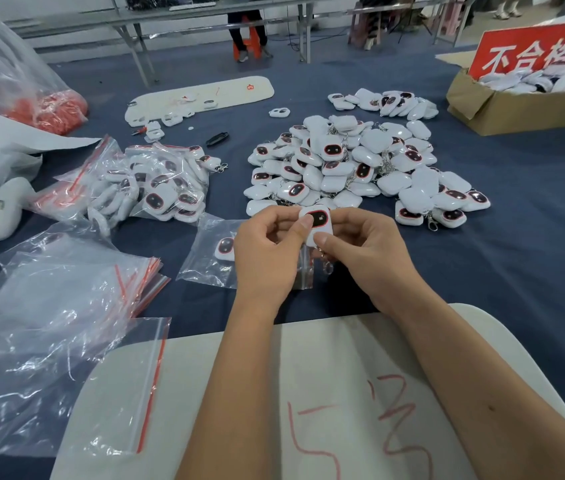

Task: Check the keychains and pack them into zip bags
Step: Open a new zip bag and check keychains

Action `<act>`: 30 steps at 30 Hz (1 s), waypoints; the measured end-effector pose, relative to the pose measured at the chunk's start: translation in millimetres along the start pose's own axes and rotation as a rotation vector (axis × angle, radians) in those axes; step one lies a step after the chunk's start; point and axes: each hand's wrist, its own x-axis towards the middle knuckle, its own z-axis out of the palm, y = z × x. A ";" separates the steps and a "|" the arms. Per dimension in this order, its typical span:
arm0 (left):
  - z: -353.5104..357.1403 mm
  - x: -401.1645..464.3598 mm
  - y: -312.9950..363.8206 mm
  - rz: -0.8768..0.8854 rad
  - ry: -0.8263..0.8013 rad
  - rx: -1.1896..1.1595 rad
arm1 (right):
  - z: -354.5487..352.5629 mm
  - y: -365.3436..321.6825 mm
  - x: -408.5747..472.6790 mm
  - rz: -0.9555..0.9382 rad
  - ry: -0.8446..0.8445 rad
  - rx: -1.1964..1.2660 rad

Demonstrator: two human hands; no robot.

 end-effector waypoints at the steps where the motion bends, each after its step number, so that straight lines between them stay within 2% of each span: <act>1: 0.2 -0.1 0.0 -0.005 -0.010 0.000 | -0.6 -0.4 -0.2 -0.001 0.009 0.000; 5: 3.8 -0.3 -0.8 -0.023 0.028 0.058 | -1.2 1.6 1.5 0.024 0.027 0.021; 10: 6.8 -2.1 -8.3 -0.005 0.164 0.338 | -0.8 4.3 2.5 0.032 0.063 -0.002; 17: 7.6 -2.7 -10.4 -0.003 0.114 0.529 | 0.6 1.4 2.1 0.064 0.129 0.041; 23: 4.4 -3.0 -8.8 -0.008 0.140 0.451 | 0.7 1.2 3.0 0.074 0.129 0.025; 30: 2.9 -2.5 -3.2 0.003 0.202 0.370 | 1.2 -1.1 1.5 0.045 0.035 -0.071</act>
